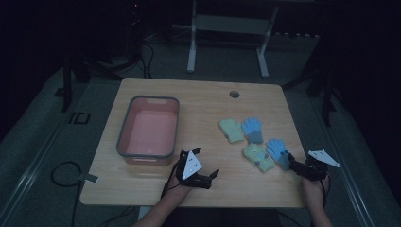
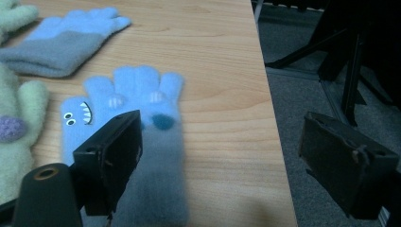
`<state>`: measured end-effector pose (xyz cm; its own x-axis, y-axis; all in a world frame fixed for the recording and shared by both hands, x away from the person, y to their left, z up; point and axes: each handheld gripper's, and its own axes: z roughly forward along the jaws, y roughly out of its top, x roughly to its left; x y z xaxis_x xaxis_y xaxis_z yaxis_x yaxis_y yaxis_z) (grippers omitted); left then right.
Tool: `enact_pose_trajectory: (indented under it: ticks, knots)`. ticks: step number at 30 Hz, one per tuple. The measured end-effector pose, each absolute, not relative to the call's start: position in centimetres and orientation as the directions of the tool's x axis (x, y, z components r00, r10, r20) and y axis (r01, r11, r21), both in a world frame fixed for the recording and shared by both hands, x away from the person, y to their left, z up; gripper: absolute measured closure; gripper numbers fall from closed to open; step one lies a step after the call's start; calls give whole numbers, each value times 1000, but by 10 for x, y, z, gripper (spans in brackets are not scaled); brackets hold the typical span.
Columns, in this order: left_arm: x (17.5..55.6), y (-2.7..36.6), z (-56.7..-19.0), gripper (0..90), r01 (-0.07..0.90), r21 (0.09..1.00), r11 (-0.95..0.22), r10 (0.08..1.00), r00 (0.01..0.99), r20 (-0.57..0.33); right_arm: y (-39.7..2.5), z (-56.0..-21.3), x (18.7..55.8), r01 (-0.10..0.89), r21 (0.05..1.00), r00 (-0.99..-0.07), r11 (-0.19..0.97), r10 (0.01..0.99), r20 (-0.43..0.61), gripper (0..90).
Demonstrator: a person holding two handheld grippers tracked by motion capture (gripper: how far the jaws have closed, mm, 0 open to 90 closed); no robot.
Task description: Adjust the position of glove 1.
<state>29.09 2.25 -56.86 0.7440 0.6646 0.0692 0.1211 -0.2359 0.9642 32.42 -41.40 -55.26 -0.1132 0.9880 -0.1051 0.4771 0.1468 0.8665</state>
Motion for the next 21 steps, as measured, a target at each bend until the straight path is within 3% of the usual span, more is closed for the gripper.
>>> enact_pose_trajectory:
  ticks: [21]
  knots:
    - [289, 23, -569, 21, 111, 967, -228, 670, 739, 73, -414, -550, 325, 498, 855, -118, 143, 988, -97, 142]
